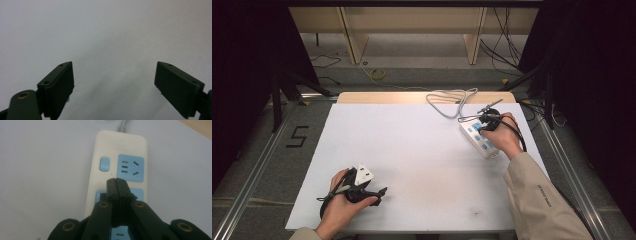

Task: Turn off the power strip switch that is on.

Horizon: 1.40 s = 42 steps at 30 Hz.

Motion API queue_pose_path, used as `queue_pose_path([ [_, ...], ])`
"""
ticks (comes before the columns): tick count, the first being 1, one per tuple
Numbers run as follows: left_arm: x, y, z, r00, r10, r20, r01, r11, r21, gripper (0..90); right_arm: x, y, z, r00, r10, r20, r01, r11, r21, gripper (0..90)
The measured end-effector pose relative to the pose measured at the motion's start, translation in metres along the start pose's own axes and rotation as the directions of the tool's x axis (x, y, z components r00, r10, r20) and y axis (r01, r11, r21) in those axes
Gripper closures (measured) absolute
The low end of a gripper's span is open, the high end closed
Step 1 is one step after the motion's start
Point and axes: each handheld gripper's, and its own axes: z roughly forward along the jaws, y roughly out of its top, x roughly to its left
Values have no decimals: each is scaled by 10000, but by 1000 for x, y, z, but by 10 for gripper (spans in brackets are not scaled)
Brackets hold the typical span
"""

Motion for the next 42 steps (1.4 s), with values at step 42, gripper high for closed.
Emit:
queue_pose_path([
  [42, 0, 0, 0, 10000, 18, 11, -18, 10000, -9, 156, -5, 20, 9, 10000, 25, 8, -25, 9999, 149, 900],
])
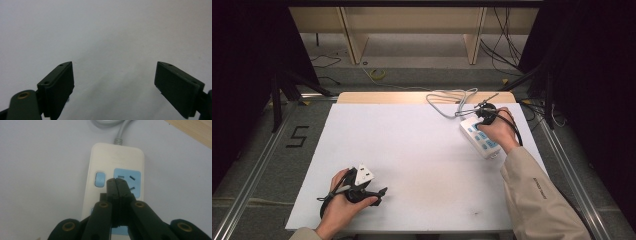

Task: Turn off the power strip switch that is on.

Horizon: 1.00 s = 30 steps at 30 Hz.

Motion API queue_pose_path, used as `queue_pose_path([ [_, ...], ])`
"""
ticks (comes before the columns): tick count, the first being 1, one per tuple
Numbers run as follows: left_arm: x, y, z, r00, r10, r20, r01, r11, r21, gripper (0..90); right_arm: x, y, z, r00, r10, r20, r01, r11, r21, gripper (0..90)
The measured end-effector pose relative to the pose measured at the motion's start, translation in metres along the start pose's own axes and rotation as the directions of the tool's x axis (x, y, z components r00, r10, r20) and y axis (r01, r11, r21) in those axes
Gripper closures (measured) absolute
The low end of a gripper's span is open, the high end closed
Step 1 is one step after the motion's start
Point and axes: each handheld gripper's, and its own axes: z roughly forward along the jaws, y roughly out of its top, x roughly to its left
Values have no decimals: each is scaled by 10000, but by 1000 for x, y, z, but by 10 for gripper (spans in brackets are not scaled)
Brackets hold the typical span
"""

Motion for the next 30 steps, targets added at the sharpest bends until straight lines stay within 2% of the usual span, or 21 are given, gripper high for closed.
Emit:
queue_pose_path([
  [30, -1, 0, 0, 10000, 45, 19, -45, 10000, 0, 156, 10, 13, 15, 9996, -161, -238, 165, 9997, 187, 900],
])
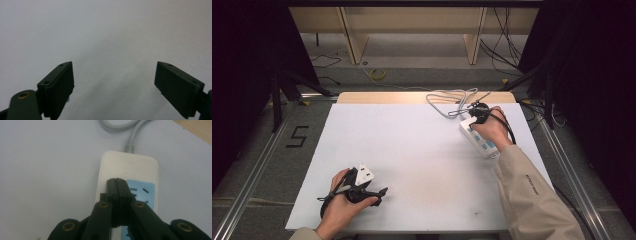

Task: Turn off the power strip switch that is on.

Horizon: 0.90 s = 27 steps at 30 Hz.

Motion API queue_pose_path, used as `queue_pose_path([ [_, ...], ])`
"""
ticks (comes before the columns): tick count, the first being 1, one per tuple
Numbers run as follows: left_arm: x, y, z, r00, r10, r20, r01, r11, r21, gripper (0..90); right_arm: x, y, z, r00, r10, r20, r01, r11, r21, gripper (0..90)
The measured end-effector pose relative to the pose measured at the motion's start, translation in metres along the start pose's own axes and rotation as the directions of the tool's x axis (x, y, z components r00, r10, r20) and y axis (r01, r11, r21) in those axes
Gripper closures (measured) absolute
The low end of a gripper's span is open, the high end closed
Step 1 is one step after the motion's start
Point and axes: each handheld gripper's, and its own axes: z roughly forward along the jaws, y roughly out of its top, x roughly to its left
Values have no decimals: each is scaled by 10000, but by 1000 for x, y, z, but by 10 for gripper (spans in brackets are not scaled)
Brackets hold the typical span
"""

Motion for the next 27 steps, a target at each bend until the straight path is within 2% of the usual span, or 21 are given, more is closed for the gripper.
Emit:
queue_pose_path([
  [27, 0, 0, 0, 10000, -11, 26, 11, 10000, -3, 157, 3, 3, 7, 10000, -11, -63, 13, 9998, 175, 900],
])
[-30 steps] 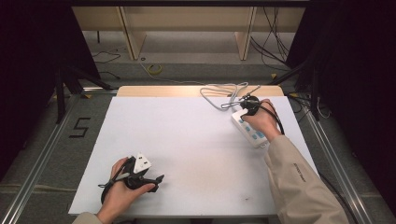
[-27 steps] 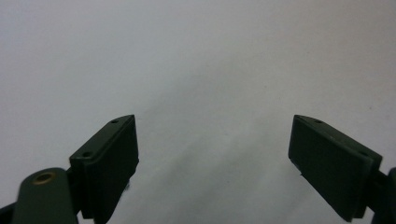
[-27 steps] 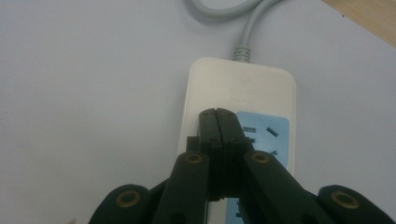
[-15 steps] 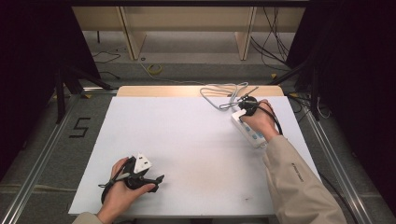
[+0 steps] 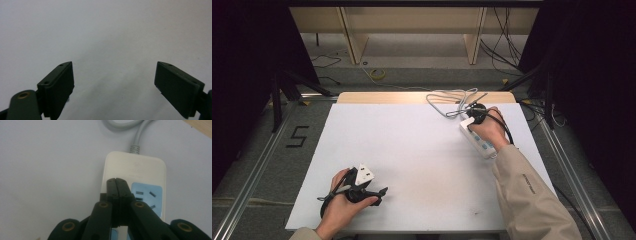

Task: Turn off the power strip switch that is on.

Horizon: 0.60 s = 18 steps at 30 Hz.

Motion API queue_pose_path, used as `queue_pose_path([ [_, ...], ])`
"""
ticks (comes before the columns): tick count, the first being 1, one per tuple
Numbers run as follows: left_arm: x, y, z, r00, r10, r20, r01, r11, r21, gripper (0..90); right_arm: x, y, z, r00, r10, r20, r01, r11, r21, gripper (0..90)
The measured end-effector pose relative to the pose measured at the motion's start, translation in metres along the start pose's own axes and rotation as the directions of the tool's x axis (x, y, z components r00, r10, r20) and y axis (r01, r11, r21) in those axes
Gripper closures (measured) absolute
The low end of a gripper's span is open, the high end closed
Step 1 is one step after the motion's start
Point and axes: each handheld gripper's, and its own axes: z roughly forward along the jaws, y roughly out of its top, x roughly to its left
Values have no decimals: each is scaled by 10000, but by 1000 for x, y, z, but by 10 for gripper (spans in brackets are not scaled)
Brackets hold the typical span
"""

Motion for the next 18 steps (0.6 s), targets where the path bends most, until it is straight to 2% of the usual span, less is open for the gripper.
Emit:
queue_pose_path([
  [18, 0, 0, 0, 10000, 42, -12, -42, 10000, -38, 156, 0, 0, 0, 9997, 230, 37, -231, 9997, 106, 900],
])
